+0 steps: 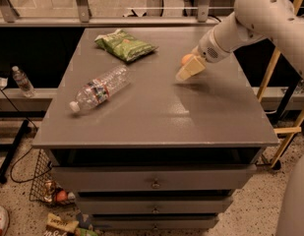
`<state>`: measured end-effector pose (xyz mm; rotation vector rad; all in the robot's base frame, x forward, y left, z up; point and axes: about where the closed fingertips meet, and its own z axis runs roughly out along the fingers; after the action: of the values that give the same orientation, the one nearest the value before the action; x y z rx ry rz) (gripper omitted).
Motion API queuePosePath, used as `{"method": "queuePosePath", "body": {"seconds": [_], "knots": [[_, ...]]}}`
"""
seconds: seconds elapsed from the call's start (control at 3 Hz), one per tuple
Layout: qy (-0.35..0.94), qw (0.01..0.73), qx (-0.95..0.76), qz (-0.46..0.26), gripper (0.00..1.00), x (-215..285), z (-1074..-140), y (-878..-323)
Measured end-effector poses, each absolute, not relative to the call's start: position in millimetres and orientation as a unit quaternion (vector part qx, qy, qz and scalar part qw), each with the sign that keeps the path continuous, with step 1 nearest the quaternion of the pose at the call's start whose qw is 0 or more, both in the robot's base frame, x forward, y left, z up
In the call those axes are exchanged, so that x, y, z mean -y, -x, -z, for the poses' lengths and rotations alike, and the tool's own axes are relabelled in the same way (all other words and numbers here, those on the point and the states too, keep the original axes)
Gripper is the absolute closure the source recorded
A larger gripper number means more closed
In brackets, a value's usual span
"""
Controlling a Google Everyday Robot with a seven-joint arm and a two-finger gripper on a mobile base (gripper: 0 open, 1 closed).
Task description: Pick orange
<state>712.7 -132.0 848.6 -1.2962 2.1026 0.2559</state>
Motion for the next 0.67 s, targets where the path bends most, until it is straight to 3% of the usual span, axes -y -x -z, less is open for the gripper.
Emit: {"method": "queuePosePath", "body": {"seconds": [0.67], "knots": [[0.506,0.336,-0.786,-0.116,0.71,122.5,-848.9,-716.4]]}}
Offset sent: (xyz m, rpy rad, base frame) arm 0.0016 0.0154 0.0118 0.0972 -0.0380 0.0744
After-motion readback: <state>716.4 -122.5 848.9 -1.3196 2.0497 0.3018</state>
